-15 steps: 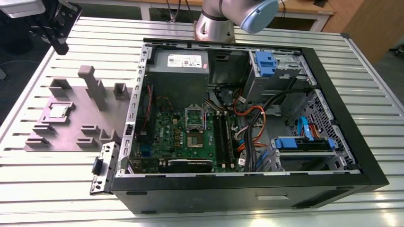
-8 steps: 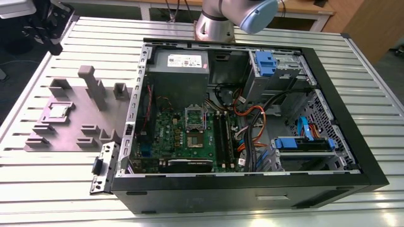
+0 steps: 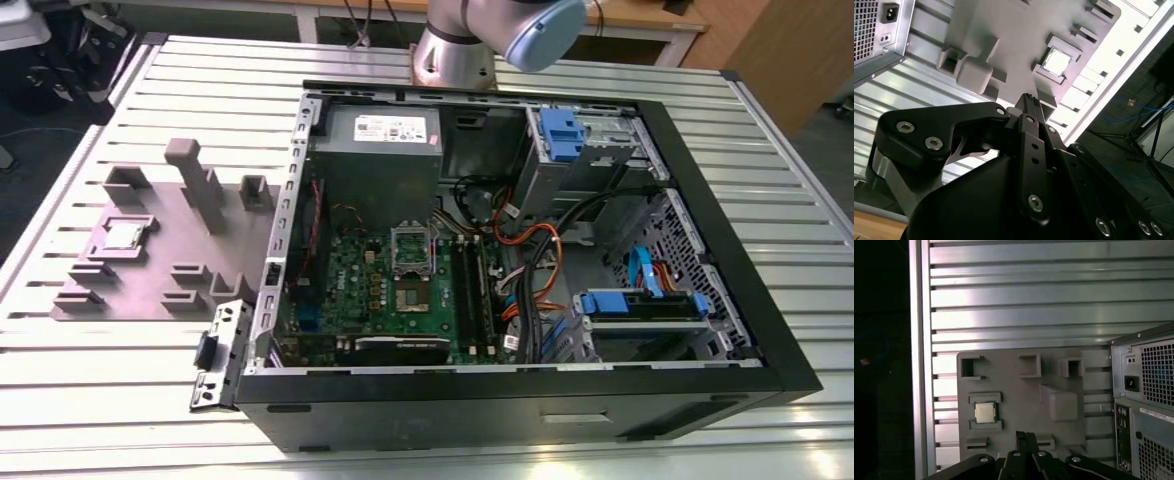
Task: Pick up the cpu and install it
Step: 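Reach for the cpu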
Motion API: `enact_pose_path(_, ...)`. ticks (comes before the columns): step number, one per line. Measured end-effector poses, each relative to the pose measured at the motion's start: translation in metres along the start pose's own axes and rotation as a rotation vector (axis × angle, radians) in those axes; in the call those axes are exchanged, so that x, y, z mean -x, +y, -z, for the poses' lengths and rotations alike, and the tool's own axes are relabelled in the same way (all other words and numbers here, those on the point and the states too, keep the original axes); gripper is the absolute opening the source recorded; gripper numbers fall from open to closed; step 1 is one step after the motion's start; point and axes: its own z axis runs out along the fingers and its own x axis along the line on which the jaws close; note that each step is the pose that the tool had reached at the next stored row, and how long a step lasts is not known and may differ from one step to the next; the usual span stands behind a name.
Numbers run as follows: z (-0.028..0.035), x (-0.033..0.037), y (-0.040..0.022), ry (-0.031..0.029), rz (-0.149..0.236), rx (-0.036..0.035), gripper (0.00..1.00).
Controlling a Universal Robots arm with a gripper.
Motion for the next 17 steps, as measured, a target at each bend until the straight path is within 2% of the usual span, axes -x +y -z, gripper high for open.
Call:
enact_pose_path(3,-0.0054,-0.0067,-0.0006,0.0016,0.0,0.0,0.11)
enact_pose_path(7,-0.0125,-0.0227,-0.0019,0.0019,0.0,0.0,0.11)
enact_pose_path(13,-0.0232,-0.0406,-0.0035,0.0018,0.0,0.0,0.11)
enact_pose_path(17,-0.0303,-0.0477,-0.0042,0.002,0.0,0.0001,0.11)
